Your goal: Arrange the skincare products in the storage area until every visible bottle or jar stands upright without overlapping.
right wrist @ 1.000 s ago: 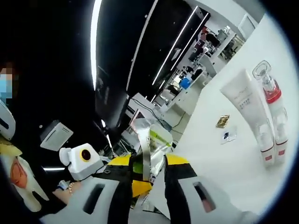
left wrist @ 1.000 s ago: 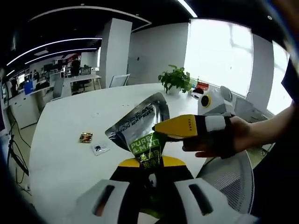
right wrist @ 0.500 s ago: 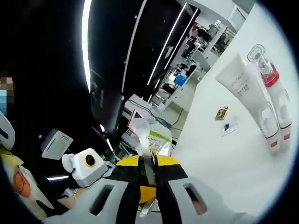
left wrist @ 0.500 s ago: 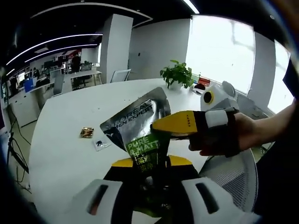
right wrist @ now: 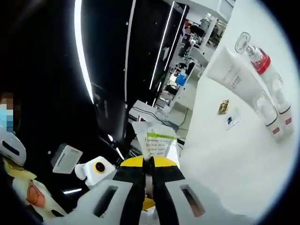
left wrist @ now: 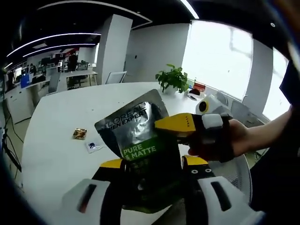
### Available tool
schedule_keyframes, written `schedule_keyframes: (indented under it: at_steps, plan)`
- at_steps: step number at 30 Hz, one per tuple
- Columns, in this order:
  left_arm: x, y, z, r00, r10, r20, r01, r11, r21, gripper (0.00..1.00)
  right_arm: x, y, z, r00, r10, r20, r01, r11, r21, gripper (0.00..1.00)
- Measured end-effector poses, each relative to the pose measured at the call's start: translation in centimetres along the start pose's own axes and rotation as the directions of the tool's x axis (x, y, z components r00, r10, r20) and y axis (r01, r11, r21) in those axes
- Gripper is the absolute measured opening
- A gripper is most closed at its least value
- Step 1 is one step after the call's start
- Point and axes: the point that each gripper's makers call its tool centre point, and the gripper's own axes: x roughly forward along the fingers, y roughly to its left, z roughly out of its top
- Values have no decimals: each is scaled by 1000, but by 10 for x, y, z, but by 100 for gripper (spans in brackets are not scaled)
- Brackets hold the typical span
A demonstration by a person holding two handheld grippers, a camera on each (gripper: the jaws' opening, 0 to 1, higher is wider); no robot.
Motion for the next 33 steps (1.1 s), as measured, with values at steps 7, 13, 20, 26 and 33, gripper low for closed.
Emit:
schedule_keyframes:
  at_steps: [7, 13, 20, 26, 33]
  plan:
    - [-14, -2, 16, 994, -79, 76, 87, 991, -103, 50, -7, 8, 14, 997, 54, 58, -57, 997, 57, 2]
    - [-26, 15, 18, 986, -123, 116, 144, 971, -193, 61, -12, 22, 27, 986, 124, 108, -135, 986, 100, 1]
    - [-32, 5, 17, 953, -273, 131, 300, 911, -283, 63, -16, 51, 31, 956, 277, 97, -287, 951, 113, 1]
    - [-38, -28, 36, 882, -425, 203, 468, 838, -282, 45, -17, 67, 30, 933, 356, 51, -359, 929, 91, 1]
    - [-40, -28, 51, 868, -415, 273, 485, 828, -283, 24, -17, 61, 33, 944, 327, 41, -329, 941, 77, 1]
